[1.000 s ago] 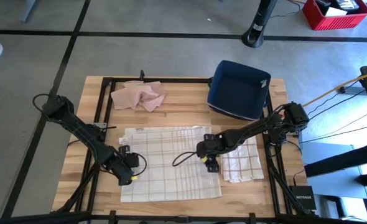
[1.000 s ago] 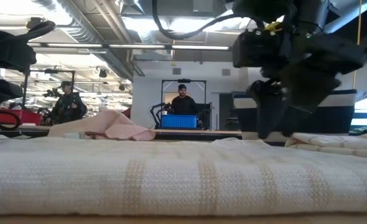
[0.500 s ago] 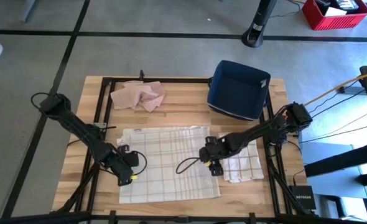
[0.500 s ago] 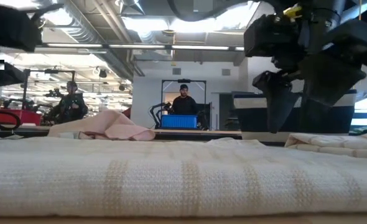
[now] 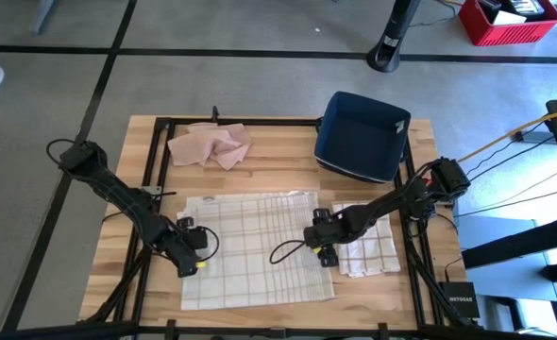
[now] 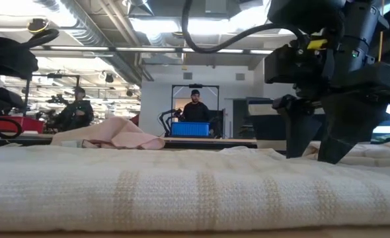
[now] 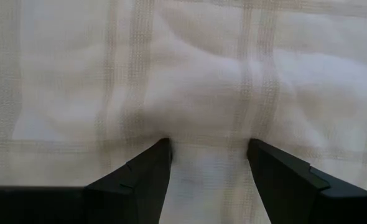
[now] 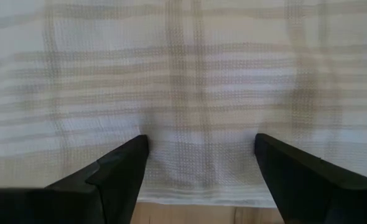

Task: Fold towel
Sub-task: Fold the white with grey-stripe towel

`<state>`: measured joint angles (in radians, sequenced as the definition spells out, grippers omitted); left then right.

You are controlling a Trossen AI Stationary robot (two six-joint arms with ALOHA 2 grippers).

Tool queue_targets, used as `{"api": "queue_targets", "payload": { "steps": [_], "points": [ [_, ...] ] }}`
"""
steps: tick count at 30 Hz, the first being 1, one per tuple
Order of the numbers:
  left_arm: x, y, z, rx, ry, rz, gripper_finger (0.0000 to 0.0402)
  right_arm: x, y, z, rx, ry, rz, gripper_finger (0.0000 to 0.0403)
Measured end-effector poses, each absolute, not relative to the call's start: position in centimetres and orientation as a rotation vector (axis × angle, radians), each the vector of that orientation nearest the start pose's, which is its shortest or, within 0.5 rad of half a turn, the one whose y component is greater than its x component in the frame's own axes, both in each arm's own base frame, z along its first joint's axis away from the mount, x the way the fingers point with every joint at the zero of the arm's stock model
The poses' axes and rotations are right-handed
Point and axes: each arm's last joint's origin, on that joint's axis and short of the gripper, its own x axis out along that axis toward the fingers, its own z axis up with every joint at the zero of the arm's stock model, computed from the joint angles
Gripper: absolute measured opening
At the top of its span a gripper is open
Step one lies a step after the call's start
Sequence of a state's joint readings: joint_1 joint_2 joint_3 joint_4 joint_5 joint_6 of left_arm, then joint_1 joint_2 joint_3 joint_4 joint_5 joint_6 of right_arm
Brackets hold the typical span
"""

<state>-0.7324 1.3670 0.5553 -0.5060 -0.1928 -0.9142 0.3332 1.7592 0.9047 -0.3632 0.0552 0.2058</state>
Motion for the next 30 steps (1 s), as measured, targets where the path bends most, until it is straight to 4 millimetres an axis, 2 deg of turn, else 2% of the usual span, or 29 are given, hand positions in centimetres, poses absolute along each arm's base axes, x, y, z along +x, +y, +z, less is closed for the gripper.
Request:
{"api": "queue_targets", "payload": {
  "steps": [4,9,12,16,25,30],
  "points": [
    [15.2,-13.3,13.3,-0.185,1.268,0.094,0.0210,29.1,9.9,12.6,-0.059,1.230,0.108,0.0301],
    [15.1,-13.3,14.6,-0.207,1.339,0.103,0.0210,29.0,9.9,12.5,-0.044,1.238,0.093,0.0301],
    [15.8,-13.6,15.9,-0.240,1.295,0.079,0.0210,29.0,9.9,12.5,-0.044,1.238,0.093,0.0301],
    [16.2,-13.9,16.2,-0.274,1.260,0.076,0.0210,29.0,9.8,12.5,-0.048,1.238,0.087,0.0301],
    [15.8,-14.6,13.5,-0.217,1.275,0.108,0.0210,29.0,9.8,12.4,-0.049,1.240,0.086,0.0301],
    [15.6,-14.6,13.1,-0.193,1.291,0.112,0.0210,29.0,9.8,12.4,-0.050,1.239,0.086,0.0301]
  ]
}}
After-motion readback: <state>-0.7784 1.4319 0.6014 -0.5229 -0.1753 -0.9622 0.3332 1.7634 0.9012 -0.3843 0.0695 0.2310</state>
